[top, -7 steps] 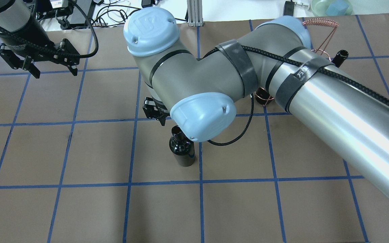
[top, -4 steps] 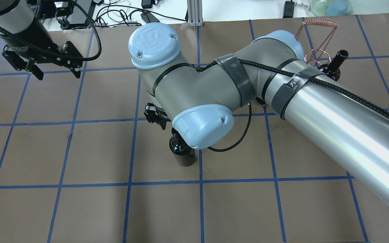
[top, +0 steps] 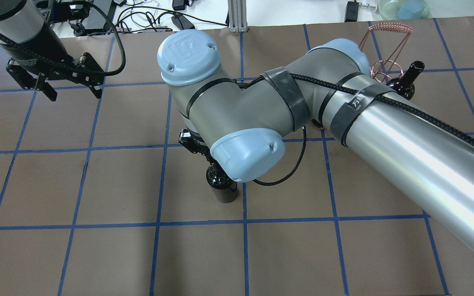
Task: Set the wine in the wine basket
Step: 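Reach the right gripper over the standing bottle while the left arm withdraws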
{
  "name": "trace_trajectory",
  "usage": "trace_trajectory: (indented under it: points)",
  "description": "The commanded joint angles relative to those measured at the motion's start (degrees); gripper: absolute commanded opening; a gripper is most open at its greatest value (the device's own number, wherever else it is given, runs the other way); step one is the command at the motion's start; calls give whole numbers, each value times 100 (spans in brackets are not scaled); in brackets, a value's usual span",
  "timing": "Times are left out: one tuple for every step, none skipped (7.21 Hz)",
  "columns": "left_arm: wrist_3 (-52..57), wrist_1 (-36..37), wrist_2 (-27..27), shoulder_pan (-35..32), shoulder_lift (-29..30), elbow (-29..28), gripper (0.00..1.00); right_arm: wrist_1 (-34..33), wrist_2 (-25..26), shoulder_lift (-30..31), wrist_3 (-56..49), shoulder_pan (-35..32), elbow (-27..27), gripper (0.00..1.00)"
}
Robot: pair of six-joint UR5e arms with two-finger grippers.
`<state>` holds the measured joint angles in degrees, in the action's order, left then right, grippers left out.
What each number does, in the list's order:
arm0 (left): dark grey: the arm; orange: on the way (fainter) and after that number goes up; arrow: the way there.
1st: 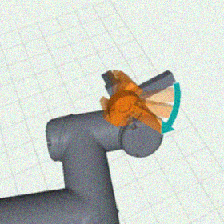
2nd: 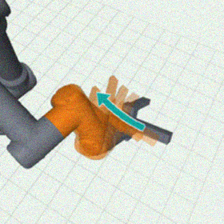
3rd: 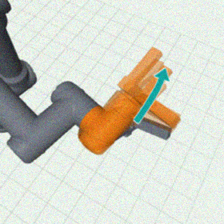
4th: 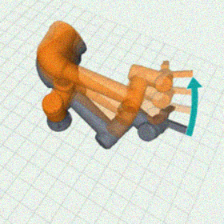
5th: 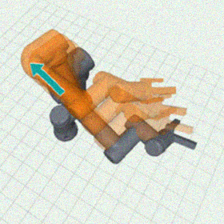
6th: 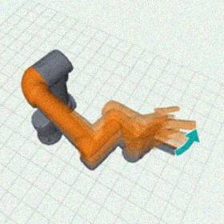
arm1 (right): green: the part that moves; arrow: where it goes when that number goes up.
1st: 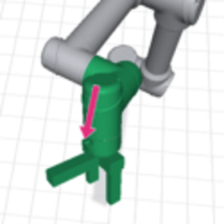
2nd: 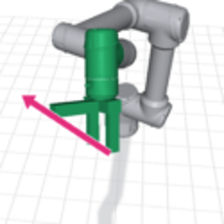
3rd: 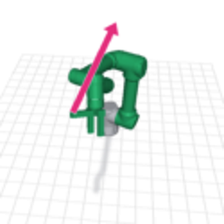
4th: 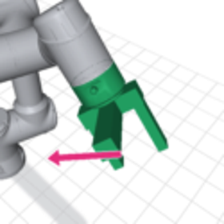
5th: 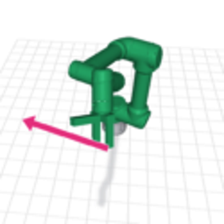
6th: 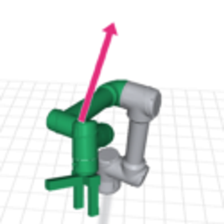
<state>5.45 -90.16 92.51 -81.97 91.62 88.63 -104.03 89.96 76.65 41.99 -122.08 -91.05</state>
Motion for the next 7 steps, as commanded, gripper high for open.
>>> trace_trajectory:
  points:
    - [0, -45, -14, -4, -48, 14, 100, -12, -22, -1, -7, 0, 0, 22]
    - [0, -71, -14, -4, -48, 14, 100, -29, -83, -1, -7, 0, 0, 22]
    - [9, -141, 3, -4, -56, 14, 100, -56, -93, -1, -15, 0, 8, 24]
    - [165, -185, 30, 5, -65, 40, 100, -56, -84, -1, -7, 0, 0, 47]
    - [184, -168, 21, 14, -65, 41, 100, -30, -75, 8, 11, 0, 0, 66]
    - [185, -186, 12, 5, -65, 49, 100, 23, -66, 43, 11, 0, 0, 70]
    - [193, -273, 12, 5, -74, 49, 100, 49, -66, 61, -7, -17, 0, 69]
